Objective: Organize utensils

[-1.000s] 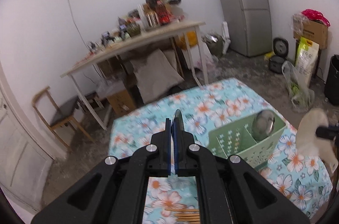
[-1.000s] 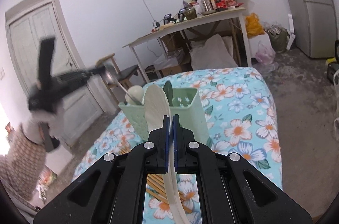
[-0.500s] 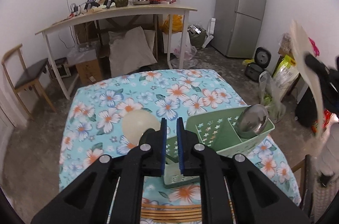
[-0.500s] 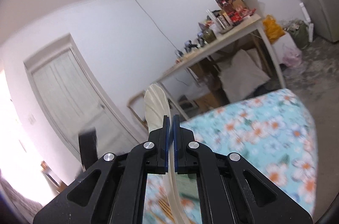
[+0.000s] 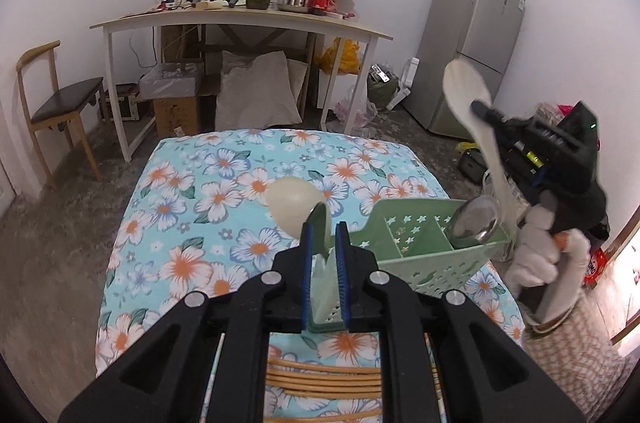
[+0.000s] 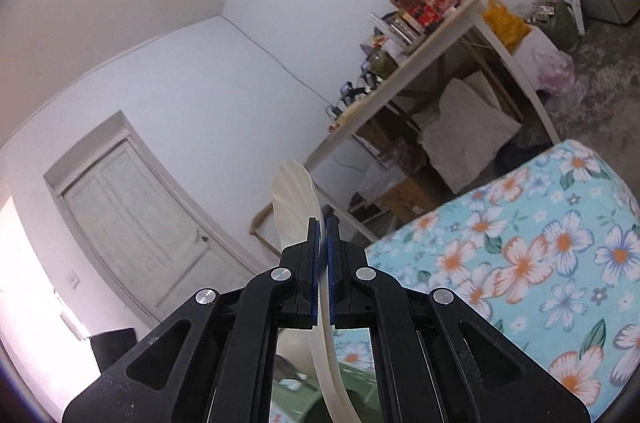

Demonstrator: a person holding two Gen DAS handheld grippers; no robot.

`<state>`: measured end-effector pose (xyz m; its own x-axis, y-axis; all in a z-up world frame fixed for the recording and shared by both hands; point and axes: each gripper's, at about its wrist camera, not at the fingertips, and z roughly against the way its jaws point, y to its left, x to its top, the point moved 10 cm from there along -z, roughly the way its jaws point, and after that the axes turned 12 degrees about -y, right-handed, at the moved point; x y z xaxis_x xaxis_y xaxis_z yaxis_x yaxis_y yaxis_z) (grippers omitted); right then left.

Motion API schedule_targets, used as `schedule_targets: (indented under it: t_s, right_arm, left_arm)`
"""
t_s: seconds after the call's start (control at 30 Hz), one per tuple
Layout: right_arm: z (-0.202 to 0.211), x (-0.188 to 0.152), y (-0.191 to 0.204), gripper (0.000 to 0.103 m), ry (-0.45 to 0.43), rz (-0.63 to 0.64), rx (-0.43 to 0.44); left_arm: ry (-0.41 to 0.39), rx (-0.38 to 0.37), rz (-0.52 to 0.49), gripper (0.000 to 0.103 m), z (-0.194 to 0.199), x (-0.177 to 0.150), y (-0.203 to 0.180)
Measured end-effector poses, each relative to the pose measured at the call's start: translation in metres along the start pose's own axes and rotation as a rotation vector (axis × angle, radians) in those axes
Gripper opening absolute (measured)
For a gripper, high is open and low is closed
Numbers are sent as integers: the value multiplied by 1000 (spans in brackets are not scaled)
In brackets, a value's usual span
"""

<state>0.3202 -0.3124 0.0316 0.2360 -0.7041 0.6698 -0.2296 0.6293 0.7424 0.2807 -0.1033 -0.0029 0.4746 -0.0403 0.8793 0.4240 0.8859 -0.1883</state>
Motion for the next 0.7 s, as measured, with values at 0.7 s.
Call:
schedule_targets:
  t_s: [0.7]
  right_arm:
    - [41, -29, -21, 22, 29, 60, -97]
  left_arm:
    - [-17, 23, 31, 11, 17, -3, 8]
